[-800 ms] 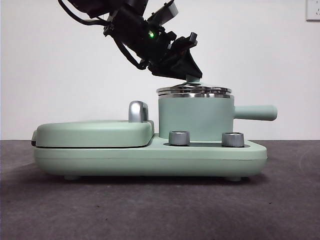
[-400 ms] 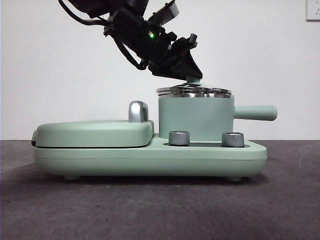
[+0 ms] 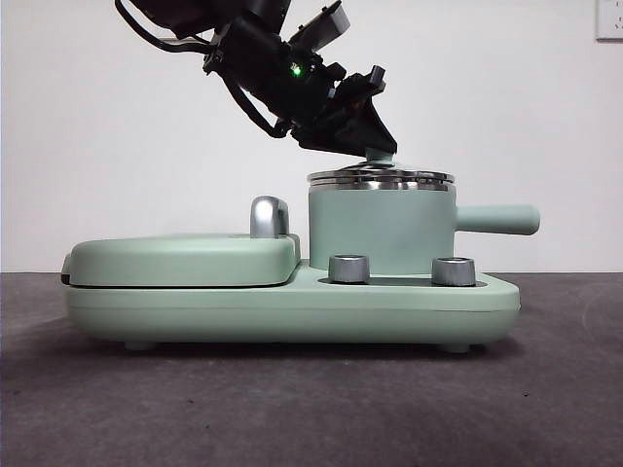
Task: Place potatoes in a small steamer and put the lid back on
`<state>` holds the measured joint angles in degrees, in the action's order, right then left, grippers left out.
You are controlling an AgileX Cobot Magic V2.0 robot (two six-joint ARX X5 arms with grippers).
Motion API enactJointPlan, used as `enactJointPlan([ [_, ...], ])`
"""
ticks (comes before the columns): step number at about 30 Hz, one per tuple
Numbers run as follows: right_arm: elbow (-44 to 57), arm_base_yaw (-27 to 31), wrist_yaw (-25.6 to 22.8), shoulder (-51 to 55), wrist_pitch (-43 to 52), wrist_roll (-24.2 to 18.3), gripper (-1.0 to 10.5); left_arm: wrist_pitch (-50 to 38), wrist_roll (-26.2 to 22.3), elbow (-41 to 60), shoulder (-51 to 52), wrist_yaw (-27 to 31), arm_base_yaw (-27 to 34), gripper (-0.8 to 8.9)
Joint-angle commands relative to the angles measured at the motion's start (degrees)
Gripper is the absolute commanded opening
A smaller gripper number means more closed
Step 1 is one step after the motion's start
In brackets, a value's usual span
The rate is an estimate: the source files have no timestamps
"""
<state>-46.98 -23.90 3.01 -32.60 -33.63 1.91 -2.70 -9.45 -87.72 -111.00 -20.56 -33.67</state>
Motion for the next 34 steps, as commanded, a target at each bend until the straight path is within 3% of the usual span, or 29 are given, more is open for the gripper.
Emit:
enactJointPlan([
  [1,-0.46,-0.22,-0.11,-0.22,0.37,-0.02,3.6,-1.40,-0.11,-1.68,-1.05,-0.57,-0.66,0.10],
  [23,-0.46,-0.22,-0.11,-0.22,0.15,-0.02,3.6,0.70,0.26,-1.68,-2.51,-1.33,-0.83,0.18],
  [31,-0.46,-0.22,-0.09,-0.22,0.11,0.00,3.6,1.14,2.19,-1.68,-2.29,-1.40,-0.81,2.56],
  [34,-0.46,-0.22,-0.09,-0.22,0.13,0.00,3.6,2.29,4.35,-1.68,-1.66,-1.92,-0.81,2.87],
])
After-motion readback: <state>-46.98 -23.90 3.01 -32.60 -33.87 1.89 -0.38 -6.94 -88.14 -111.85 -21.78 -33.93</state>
